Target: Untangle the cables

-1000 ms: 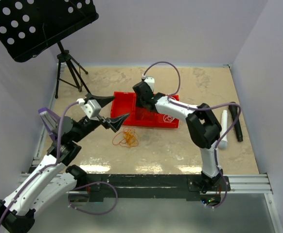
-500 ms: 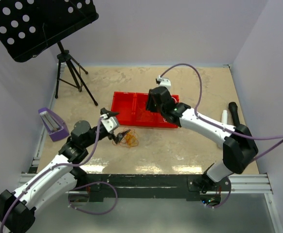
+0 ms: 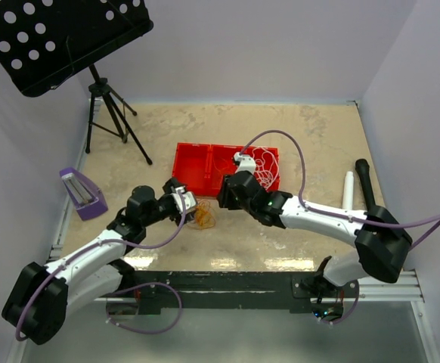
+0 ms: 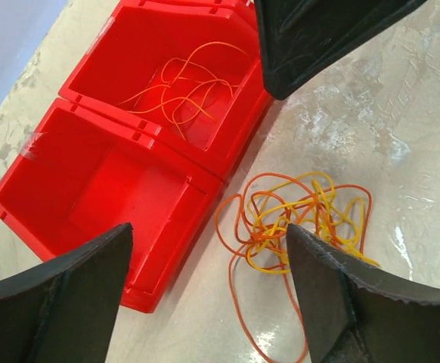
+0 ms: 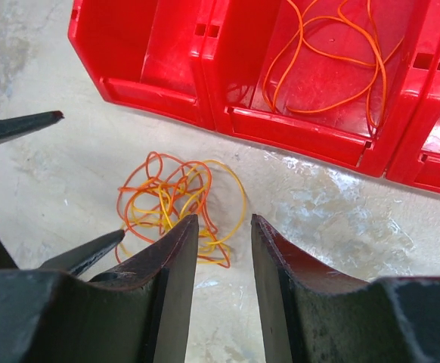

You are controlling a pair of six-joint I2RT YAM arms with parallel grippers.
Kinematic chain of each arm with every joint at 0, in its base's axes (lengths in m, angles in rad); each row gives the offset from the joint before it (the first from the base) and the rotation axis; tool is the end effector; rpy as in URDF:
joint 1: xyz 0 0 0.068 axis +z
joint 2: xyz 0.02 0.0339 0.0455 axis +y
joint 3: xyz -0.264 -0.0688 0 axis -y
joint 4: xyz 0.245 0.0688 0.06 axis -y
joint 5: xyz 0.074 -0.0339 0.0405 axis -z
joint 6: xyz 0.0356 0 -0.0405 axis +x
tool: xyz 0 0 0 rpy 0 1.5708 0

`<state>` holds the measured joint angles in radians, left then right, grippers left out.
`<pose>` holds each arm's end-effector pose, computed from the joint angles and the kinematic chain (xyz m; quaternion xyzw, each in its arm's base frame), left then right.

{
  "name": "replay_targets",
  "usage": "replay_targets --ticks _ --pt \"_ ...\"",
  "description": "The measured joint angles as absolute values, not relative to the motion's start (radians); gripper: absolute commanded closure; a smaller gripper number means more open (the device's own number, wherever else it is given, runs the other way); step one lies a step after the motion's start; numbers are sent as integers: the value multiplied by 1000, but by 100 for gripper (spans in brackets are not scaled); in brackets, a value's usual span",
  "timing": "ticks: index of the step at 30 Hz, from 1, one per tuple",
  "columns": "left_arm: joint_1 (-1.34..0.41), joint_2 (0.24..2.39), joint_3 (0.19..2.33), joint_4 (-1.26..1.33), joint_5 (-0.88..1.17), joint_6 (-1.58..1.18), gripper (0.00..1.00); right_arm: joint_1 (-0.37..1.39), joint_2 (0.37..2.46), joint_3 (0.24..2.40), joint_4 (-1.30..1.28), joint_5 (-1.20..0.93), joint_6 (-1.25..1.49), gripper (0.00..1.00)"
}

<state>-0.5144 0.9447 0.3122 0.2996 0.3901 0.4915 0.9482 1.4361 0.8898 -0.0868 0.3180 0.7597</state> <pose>0.1670 -0.1099 0.1960 0.4837 0.6459 -0.1644 0.5673 0.1910 0.2470 0.2353 -0.0117 0.8837 0.2436 0.3996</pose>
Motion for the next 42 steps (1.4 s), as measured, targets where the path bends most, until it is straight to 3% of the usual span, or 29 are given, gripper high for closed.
replay_targets --ticks 2,6,8,18,25,39,42 --pt "-507 961 316 309 407 501 25 948 1425 879 -75 316 764 62" --pt "-504 994 344 258 493 564 53 949 1402 860 -58 311 768 62" --pt "-504 1005 356 221 529 597 60 949 1394 859 -56 311 770 62" --pt "-504 1063 385 176 595 682 71 949 1348 851 -20 286 759 62" --pt "-504 1065 391 207 595 693 100 949 1334 835 -13 269 749 62" --pt "-504 969 564 25 633 638 99 949 1320 800 16 252 706 59" --pt "-505 944 581 -10 651 632 79 949 1314 799 17 251 700 59"
